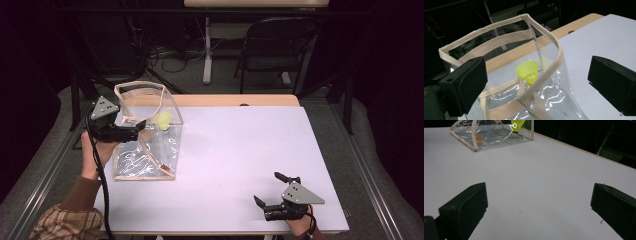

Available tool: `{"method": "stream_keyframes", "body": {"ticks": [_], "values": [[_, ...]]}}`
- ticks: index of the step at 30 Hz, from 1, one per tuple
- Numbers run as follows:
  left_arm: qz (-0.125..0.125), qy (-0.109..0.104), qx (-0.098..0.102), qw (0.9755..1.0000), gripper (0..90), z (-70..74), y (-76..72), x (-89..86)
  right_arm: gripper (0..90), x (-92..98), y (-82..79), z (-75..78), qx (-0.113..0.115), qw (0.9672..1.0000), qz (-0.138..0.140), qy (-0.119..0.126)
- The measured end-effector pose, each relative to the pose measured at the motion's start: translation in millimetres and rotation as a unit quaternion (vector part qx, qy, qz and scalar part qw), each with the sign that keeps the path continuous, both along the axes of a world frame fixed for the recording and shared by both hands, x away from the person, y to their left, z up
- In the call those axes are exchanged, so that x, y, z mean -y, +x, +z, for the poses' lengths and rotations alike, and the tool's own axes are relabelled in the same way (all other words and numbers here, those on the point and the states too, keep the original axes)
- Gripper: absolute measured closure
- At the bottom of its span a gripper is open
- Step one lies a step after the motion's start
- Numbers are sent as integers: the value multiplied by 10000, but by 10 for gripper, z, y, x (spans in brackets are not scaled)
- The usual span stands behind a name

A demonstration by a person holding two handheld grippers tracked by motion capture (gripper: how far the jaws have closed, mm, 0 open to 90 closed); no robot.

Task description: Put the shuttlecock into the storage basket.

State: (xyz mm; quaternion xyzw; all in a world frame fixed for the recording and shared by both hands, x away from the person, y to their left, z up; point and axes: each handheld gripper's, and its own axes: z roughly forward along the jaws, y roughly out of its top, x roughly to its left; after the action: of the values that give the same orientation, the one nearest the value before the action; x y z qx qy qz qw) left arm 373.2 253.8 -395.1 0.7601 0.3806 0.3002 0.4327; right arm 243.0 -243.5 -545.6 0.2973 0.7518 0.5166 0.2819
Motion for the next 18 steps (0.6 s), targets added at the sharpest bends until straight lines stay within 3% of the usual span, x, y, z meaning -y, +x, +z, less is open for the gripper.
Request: {"method": "stream_keyframes", "body": {"ticks": [7,18], "values": [[-181,64,75,9998,2,-74,-206,59,4,-2,2,-3,-7,10000,-7,2],[-371,-96,358,9986,0,-217,-495,125,4,-5,1,-3,-17,10000,-2,-14]]}}
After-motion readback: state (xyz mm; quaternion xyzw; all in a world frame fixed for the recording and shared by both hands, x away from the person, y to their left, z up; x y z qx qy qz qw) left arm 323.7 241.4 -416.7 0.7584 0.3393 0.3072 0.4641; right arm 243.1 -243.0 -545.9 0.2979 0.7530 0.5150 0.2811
